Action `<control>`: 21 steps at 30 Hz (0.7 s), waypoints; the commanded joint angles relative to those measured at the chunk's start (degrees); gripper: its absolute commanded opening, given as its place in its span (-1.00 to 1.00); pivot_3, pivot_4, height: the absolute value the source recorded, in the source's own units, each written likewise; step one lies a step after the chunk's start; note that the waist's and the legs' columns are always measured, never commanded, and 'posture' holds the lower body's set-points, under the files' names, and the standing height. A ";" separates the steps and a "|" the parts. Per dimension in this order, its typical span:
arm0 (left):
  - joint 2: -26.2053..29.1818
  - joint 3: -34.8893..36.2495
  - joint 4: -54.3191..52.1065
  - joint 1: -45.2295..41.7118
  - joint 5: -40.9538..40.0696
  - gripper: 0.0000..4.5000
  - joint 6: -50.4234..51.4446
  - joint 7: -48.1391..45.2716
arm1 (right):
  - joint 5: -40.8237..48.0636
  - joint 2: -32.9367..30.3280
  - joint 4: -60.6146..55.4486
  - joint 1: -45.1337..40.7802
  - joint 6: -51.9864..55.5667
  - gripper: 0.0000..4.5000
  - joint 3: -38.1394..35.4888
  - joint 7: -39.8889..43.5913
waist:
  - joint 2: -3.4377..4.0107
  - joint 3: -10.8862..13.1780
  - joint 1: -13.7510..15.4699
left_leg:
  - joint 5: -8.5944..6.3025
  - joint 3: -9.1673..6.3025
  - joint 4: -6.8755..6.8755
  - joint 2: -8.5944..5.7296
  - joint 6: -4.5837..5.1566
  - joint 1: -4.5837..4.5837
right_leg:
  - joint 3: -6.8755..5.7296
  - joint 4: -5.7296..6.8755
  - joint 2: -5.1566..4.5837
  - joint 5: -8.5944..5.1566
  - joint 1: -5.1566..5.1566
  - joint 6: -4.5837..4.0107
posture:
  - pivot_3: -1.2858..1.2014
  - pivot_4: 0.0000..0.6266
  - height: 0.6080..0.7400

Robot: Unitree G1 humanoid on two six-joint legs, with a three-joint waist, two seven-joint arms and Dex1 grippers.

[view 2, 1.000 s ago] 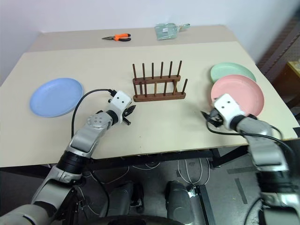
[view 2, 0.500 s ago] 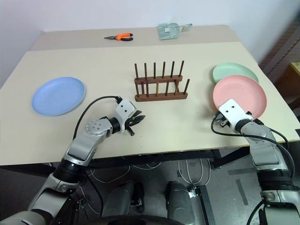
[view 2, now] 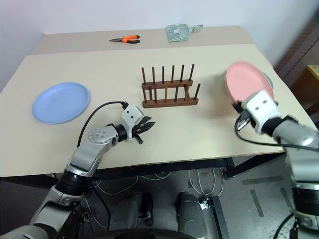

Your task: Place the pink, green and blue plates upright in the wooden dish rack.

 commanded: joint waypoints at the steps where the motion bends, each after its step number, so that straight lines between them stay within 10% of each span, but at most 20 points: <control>1: -0.08 0.56 -1.18 -0.81 -0.51 -0.50 -1.03 -0.48 | 20.12 4.05 -5.22 -10.72 11.73 -0.97 -3.10 -1.23 | -0.01 0.00 0.17 | 0.00 -0.03 0.00 0.03 0.00 0.00 | -0.02 0.00 0.01 0.00 0.00 -0.02 | 0.03 -0.52 1.00; 9: 0.22 0.81 -1.90 -0.76 -0.44 -0.50 -1.16 -0.71 | 34.17 14.77 16.16 -30.33 24.31 -0.97 -3.83 -8.58 | -0.01 0.00 1.25 | -0.09 -0.06 0.06 -0.08 0.14 -0.19 | -0.08 -0.08 -0.17 0.01 -0.07 -0.04 | 0.03 -0.52 1.00; 21: 0.55 1.02 -4.56 1.49 -0.26 -0.50 -0.03 0.49 | 32.78 16.01 32.72 -35.61 27.59 -0.97 -3.20 -8.79 | 0.05 0.00 1.21 | -0.09 -0.02 0.08 -0.12 0.18 -0.36 | -0.12 -0.06 -0.09 0.03 -0.19 0.00 | 0.03 -0.52 1.00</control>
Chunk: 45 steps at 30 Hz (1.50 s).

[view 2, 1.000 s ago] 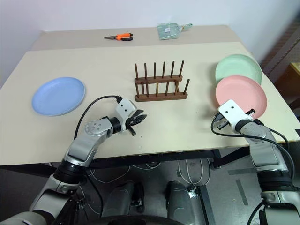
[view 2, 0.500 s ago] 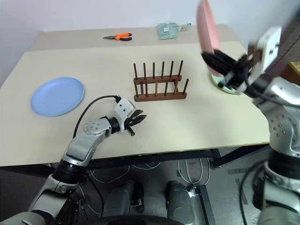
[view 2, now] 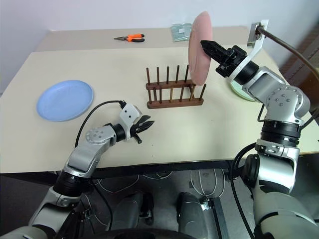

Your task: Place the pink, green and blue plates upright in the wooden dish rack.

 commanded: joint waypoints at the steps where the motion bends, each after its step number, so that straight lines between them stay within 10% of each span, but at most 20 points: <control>1: 0.03 -0.08 -2.30 -0.02 -0.02 -0.50 -0.11 0.18 | -0.06 0.09 0.49 -1.69 -0.50 -0.97 -1.44 0.28 | 0.02 0.01 -0.01 | 0.00 0.00 0.00 0.00 0.00 -0.01 | -0.01 0.00 0.01 0.00 -0.01 0.00 | 0.03 -0.52 1.00; 9: 0.19 -0.02 -2.27 -0.39 0.01 -0.50 -0.10 -0.03 | 0.57 0.13 0.79 -2.78 1.11 -0.97 -2.37 -0.90 | 0.03 0.02 -0.07 | 0.01 0.02 0.00 0.00 0.00 -0.03 | -0.05 0.01 0.06 0.00 -0.03 0.01 | 0.03 -0.52 1.00; 17: 0.45 0.16 -2.86 -0.31 0.05 -0.50 0.20 0.00 | -13.39 -2.76 -1.81 0.62 -15.02 0.51 2.04 0.43 | 0.03 0.02 0.10 | 0.01 0.02 0.00 0.00 0.00 -0.04 | -0.05 0.01 0.08 0.00 -0.03 0.02 | 0.03 -0.52 1.00; 22: 1.05 0.62 -4.55 1.39 -0.01 -0.50 1.01 0.61 | -17.38 -12.05 -1.92 10.85 -22.51 0.51 -4.34 4.80 | 0.02 0.02 0.72 | -0.05 -0.02 0.02 -0.15 0.11 -0.16 | -0.10 -0.04 0.02 -0.04 -0.02 0.22 | 0.03 -0.52 1.00; 28: 1.11 -0.60 -3.72 1.13 0.14 -0.50 0.71 0.14 | -36.33 -16.95 6.75 16.12 -35.78 0.51 10.44 9.66 | 0.06 0.01 -1.58 | -0.01 0.11 0.02 -0.05 0.04 0.07 | 0.02 -0.01 0.09 -0.01 0.05 0.26 | 0.03 -0.52 1.00; 35: 0.81 -1.19 -1.21 -1.73 0.52 -0.50 -0.20 -0.38 | -59.66 -14.23 41.03 0.28 -58.27 0.51 27.11 3.00 | 0.27 0.15 -1.51 | 0.00 0.32 -0.04 -0.06 0.02 0.27 | 0.22 0.03 0.11 -0.03 0.09 0.25 | 0.03 -0.52 1.00; 45: 1.61 -0.48 -4.65 1.72 0.47 -0.50 0.83 0.71 | -67.53 -9.99 58.95 -10.51 -58.38 0.34 28.91 -4.80 | 0.27 0.15 -1.22 | 0.02 0.32 -0.07 -0.04 -0.01 0.28 | 0.18 -0.01 0.09 -0.03 0.17 0.27 | 0.03 -0.52 1.00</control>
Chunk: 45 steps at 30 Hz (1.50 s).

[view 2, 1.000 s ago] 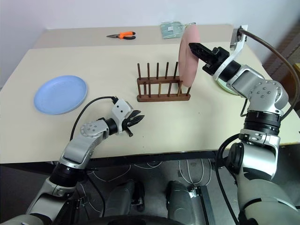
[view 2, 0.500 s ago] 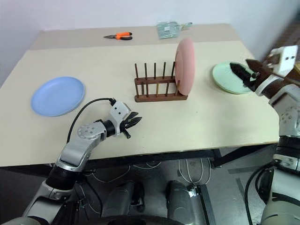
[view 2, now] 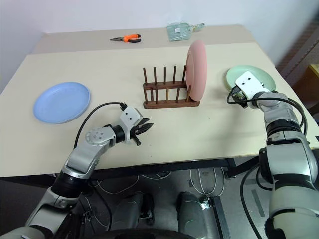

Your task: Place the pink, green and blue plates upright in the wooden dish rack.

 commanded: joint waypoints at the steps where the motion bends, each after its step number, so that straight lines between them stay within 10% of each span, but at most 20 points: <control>1: -0.01 1.11 -3.47 0.28 -0.28 -0.50 -0.08 0.78 | -0.12 0.08 1.27 -2.12 2.04 0.29 -1.78 -0.01 | 0.02 -0.01 -0.13 | 0.00 0.00 0.00 0.00 0.00 0.00 | 0.00 0.01 0.00 0.00 0.00 0.00 | 0.03 -0.52 1.00; 7: 0.03 1.16 -4.10 0.59 -0.36 -0.50 0.26 1.18 | -1.82 0.66 1.51 -2.52 2.26 -0.98 -1.87 -1.05 | 0.03 -0.01 -0.34 | 0.00 0.00 -0.01 0.01 -0.02 0.06 | 0.00 0.02 0.00 0.00 0.03 0.00 | 0.03 -0.52 1.00; 21: 0.77 1.84 -4.99 1.30 -0.57 -0.50 0.75 1.22 | 3.54 -4.49 -7.94 -1.94 -6.97 -0.99 -8.39 2.65 | 0.06 0.00 -0.30 | 0.00 0.00 -0.01 0.00 -0.02 0.06 | 0.01 0.02 0.00 0.00 0.03 0.00 | 0.03 -0.52 1.00; 33: 1.47 4.54 -3.46 1.26 -3.74 -0.50 0.35 -1.24 | 67.51 1.27 -85.78 7.68 42.52 -0.99 -28.83 10.00 | 0.02 -0.04 0.17 | -0.02 -0.19 -0.02 0.09 -0.04 0.05 | 0.00 0.02 -0.14 0.02 0.02 -0.05 | 0.03 -0.52 1.00; 39: 2.30 7.35 -2.55 1.03 -5.92 -0.50 -0.29 -2.18 | 89.44 13.56 -88.60 6.48 53.60 -0.99 -26.76 -7.84 | 0.00 -0.05 0.15 | -0.11 -0.23 0.00 0.07 -0.10 0.03 | -0.02 0.00 -0.27 0.06 0.00 -0.12 | 0.03 -0.52 1.00; 45: 1.76 7.23 -4.55 2.08 -6.49 -0.50 0.30 -1.54 | 87.72 19.01 -76.22 7.12 57.00 -0.99 -24.57 -14.84 | 0.00 -0.05 0.19 | -0.06 -0.21 0.00 -0.04 0.02 -0.14 | -0.06 0.00 -0.29 0.07 -0.11 -0.12 | 0.03 -0.52 1.00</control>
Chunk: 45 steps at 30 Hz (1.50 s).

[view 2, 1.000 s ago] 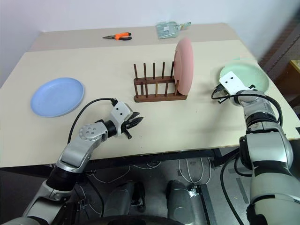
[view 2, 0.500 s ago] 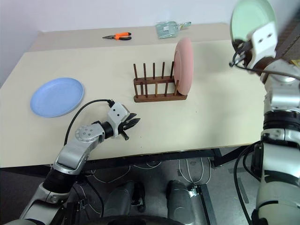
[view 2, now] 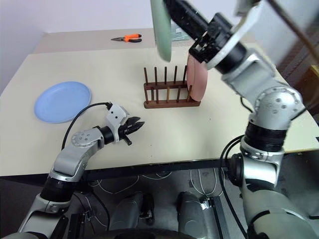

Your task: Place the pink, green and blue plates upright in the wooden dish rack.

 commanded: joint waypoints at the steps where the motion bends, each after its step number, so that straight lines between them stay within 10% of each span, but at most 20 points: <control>1: -0.26 0.59 -3.02 0.69 -0.89 -0.50 -0.50 0.45 | -2.29 0.40 5.23 -0.41 1.01 -0.99 0.29 -0.95 | 0.01 0.01 -0.03 | 0.00 0.00 0.00 0.00 0.01 -0.02 | -0.01 0.00 0.03 0.00 -0.01 0.00 | 0.03 -0.52 1.00; 12: 0.01 0.79 -5.11 1.99 -1.50 -0.50 0.32 1.27 | -6.30 1.47 17.62 -3.17 4.49 -0.99 -1.38 -0.51 | 0.02 0.01 -0.15 | 0.01 0.07 0.02 0.03 0.04 -0.12 | -0.05 0.02 0.26 0.00 -0.10 0.03 | 0.03 -0.52 1.00; 16: -0.65 1.91 -5.17 1.56 -3.14 -0.50 1.53 1.38 | -11.87 0.84 17.55 -4.21 2.60 -0.43 0.42 1.48 | 0.02 0.01 -0.15 | 0.02 0.07 0.02 0.03 0.04 -0.12 | -0.05 0.02 0.27 0.00 -0.10 0.03 | 0.03 -0.52 1.00; 21: -1.57 5.10 -6.27 1.60 -6.29 0.29 3.32 2.74 | -33.94 -5.35 7.71 -2.15 -14.29 0.71 12.37 12.82 | 0.04 0.02 -0.16 | 0.02 0.08 0.04 0.02 0.03 -0.31 | -0.02 0.05 0.26 -0.01 -0.31 0.05 | 0.03 -0.52 1.00; 24: -5.33 12.23 -5.85 -0.24 -9.51 0.96 4.21 8.96 | -46.74 -9.69 5.89 -1.18 -25.63 0.72 16.78 16.19 | -0.01 0.02 0.00 | 0.02 0.08 0.07 0.01 0.03 -0.35 | -0.03 0.04 0.26 -0.02 -0.34 0.08 | 0.03 -0.52 1.00; 35: -10.79 43.41 0.43 -13.76 0.74 1.00 6.25 59.94 | -47.89 -13.19 -5.63 5.09 -27.73 0.99 16.24 27.87 | -0.12 0.04 -0.14 | 0.04 0.03 0.09 0.05 0.02 -0.32 | -0.06 0.05 0.30 -0.01 -0.27 0.09 | 0.03 -0.52 1.00; 45: -17.91 55.41 2.09 -18.32 -9.99 1.00 24.14 67.80 | -50.90 -8.67 -9.47 9.96 -27.44 0.99 20.48 29.12 | -0.44 -0.03 1.36 | 0.01 -0.14 0.18 -0.02 0.05 -0.33 | -0.24 0.00 0.25 0.04 -0.07 0.17 | 0.03 -0.52 1.00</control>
